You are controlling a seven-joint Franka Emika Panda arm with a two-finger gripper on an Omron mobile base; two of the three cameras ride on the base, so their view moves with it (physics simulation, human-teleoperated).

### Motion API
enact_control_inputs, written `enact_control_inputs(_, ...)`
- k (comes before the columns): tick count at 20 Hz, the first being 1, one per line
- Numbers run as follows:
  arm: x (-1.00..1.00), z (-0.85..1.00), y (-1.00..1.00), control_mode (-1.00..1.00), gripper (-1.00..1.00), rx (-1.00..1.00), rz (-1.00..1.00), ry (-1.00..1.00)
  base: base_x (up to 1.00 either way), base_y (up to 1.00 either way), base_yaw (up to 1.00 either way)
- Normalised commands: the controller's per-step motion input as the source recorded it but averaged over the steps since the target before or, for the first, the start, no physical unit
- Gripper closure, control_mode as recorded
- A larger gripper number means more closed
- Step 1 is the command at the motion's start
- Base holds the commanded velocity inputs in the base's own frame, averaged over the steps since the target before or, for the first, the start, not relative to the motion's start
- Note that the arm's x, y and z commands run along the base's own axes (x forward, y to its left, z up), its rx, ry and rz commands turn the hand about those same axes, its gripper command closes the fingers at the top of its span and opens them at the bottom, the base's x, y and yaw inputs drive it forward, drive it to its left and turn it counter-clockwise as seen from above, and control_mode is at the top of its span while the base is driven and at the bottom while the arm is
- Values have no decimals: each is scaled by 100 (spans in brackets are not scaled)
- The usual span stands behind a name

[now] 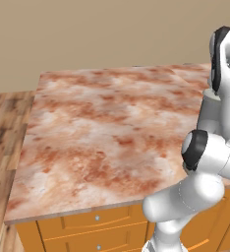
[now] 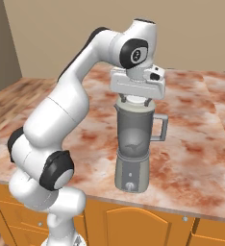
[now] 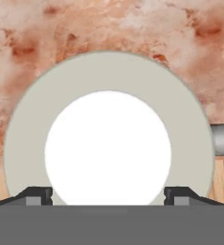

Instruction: Close the lid blender by securely placing the lid on top.

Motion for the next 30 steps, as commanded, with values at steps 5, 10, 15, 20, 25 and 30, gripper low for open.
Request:
enact_control_inputs(5, -11, -28, 19, -100, 100, 0, 5, -1, 0, 0, 0)
enact_control_inputs(10, 0, -13, 3, -100, 100, 0, 3, 0, 0, 0, 0)
enact_control_inputs(15, 0, -9, 4, -100, 100, 0, 5, 0, 0, 0, 0)
enact_control_inputs(20, -4, -19, 3, -100, -100, 0, 6, 0, 0, 0, 0)
enact_control_inputs(25, -6, -2, 0, -100, -100, 0, 6, -2, 0, 0, 0)
enact_control_inputs(30, -11, 0, 0, -100, -100, 0, 6, -5, 0, 0, 0)
